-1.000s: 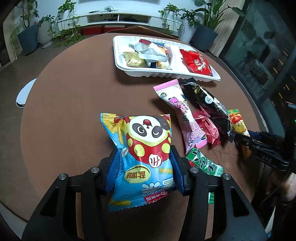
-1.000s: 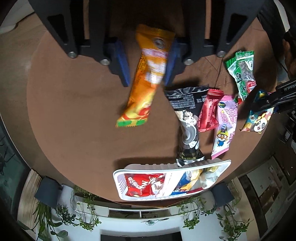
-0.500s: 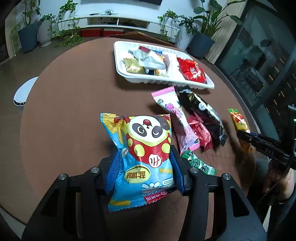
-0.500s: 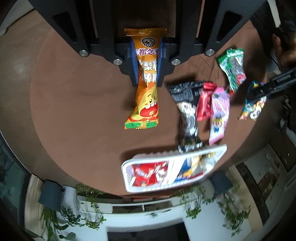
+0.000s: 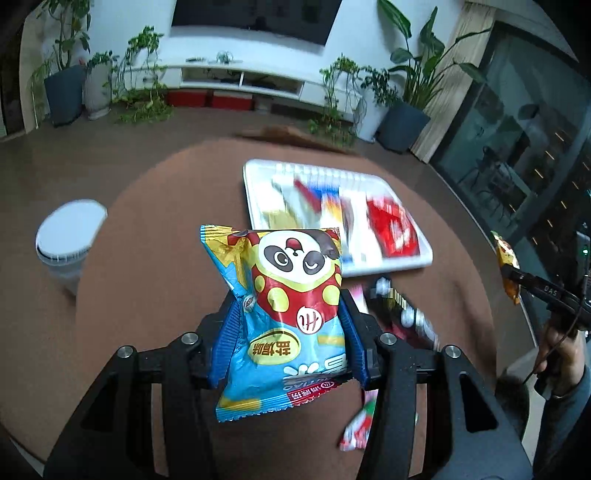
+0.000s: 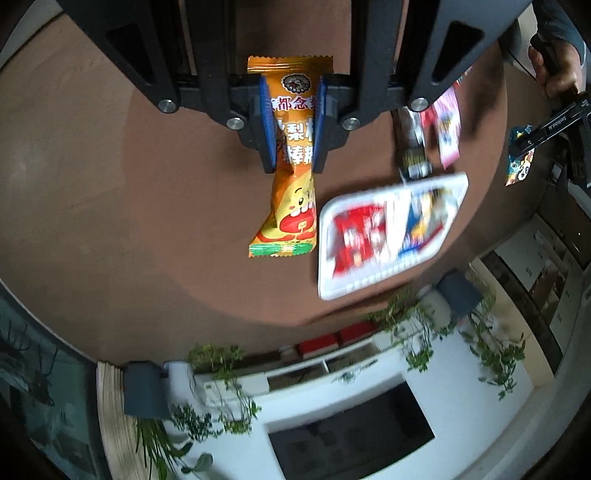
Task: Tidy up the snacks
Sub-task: 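Carry the panda bag and orange bar into the white tray, then open both grippers to release the packets into the tray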
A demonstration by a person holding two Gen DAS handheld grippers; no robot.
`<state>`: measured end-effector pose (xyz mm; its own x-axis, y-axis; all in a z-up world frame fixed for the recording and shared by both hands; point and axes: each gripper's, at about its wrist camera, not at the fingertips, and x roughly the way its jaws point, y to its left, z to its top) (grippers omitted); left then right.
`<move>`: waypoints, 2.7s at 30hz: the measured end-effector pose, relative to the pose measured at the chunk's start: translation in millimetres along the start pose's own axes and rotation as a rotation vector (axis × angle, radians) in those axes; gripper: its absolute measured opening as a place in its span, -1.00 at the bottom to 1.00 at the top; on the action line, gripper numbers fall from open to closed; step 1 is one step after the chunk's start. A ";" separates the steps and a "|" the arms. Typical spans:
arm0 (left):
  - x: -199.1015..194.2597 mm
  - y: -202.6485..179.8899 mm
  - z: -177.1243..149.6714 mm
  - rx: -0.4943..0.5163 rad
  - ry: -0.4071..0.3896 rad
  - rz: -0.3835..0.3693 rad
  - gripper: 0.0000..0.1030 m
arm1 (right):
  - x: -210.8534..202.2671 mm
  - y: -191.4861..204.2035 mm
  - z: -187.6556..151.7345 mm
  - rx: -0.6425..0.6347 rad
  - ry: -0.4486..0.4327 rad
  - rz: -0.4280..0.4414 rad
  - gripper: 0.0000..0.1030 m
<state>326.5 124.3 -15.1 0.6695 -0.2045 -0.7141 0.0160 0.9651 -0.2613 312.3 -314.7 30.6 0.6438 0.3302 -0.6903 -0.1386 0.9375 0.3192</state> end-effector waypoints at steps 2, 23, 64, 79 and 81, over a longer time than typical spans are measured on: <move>0.7 -1.8 22.2 0.011 -0.026 0.006 -0.06 | -1.5 14.0 24.6 -0.019 -0.039 0.028 -0.62; 158.9 -13.9 105.8 0.126 0.067 0.046 -0.06 | 165.0 134.4 74.0 -0.153 0.136 0.151 -0.62; 231.0 -28.9 88.4 0.155 0.094 0.063 0.30 | 192.9 124.6 53.0 -0.159 0.180 0.072 -0.01; 149.2 -34.6 62.5 0.145 0.013 0.054 0.97 | 130.9 123.7 49.8 -0.154 0.079 0.099 0.60; 132.0 -36.7 53.2 0.150 -0.010 0.058 0.99 | 121.4 121.8 44.8 -0.152 0.069 0.106 0.64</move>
<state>453.8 70.5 -65.2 0.6795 -0.1469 -0.7188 0.0874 0.9890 -0.1195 407.3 -165.3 14.8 0.5671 0.4296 -0.7028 -0.3178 0.9013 0.2944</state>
